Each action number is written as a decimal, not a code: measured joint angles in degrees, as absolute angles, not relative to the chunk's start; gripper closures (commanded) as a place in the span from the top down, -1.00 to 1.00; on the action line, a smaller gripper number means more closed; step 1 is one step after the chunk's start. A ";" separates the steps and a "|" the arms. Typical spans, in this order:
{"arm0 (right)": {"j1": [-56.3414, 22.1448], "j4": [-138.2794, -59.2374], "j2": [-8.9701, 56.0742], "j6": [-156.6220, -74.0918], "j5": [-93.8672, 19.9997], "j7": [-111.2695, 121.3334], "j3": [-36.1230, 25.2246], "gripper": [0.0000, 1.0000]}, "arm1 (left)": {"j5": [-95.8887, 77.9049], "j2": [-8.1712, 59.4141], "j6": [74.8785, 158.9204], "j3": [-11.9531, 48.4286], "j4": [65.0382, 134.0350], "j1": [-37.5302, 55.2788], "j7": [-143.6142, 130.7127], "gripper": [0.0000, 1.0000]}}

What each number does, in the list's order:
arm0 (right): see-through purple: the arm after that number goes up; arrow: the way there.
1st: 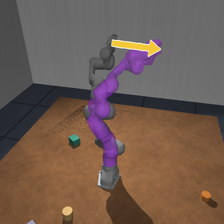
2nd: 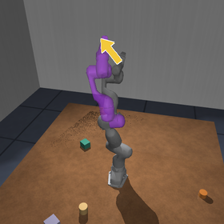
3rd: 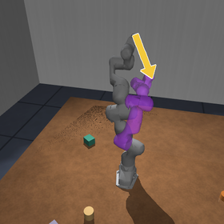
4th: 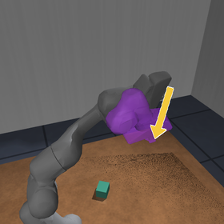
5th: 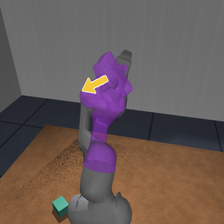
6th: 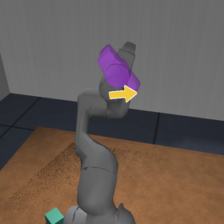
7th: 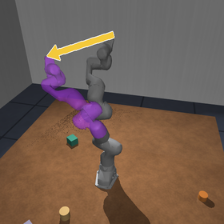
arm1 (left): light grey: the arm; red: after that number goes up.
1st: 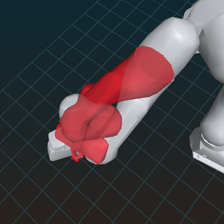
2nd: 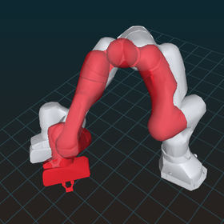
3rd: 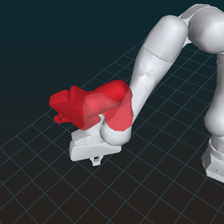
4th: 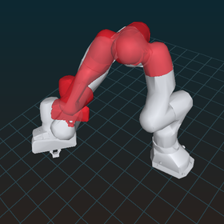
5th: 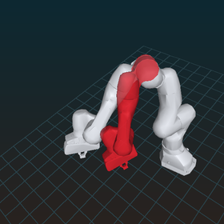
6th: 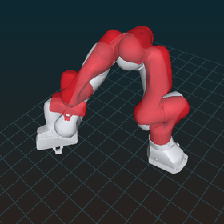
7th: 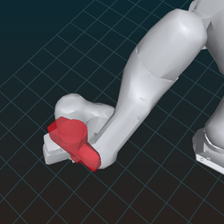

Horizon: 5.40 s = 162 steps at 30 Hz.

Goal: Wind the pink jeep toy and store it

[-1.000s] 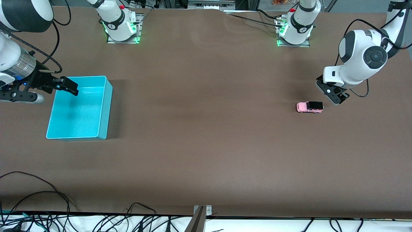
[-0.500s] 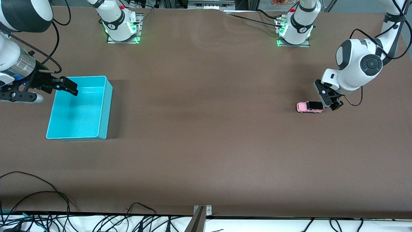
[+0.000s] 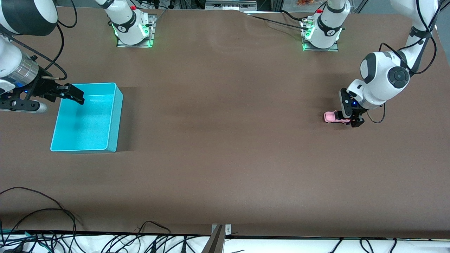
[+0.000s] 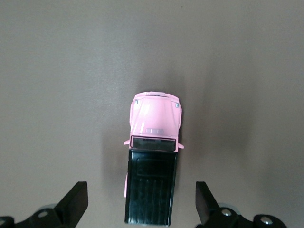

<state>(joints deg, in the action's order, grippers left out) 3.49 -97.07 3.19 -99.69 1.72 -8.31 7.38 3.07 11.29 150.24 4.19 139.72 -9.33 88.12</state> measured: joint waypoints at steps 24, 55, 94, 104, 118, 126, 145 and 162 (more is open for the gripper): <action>3.67 -97.10 3.73 -99.58 2.09 -8.32 6.89 1.00 | 3.07 15.09 151.73 4.14 139.17 -9.40 88.40 -0.81; 3.67 -97.10 3.74 -99.56 2.09 -8.33 6.88 1.00 | 3.03 15.05 150.03 8.50 135.29 -7.62 79.04 -1.00; 3.67 -97.10 3.76 -99.56 2.09 -8.33 6.88 1.00 | 1.87 17.19 148.10 3.93 134.74 -6.24 84.36 -1.00; 3.68 -97.10 3.76 -99.56 2.09 -8.33 6.88 1.00 | 1.87 17.16 148.10 -1.91 134.71 -6.45 86.91 -1.00; 3.67 -97.10 3.76 -99.56 2.09 -8.33 6.88 1.00 | 1.86 17.48 148.25 -6.30 134.39 -7.54 90.67 -1.00; 3.67 -97.10 3.76 -99.55 2.09 -8.33 6.88 1.00 | 1.86 17.81 148.57 -9.30 134.17 -7.60 95.49 -1.00; 3.67 -97.10 3.76 -99.55 2.09 -8.33 6.88 1.00 | 1.86 18.24 150.01 -11.58 134.14 -7.72 102.97 -1.00; 3.67 -97.10 3.76 -99.55 2.09 -8.33 6.88 1.00 | 1.86 18.74 152.18 -13.61 134.13 -8.54 107.13 -1.00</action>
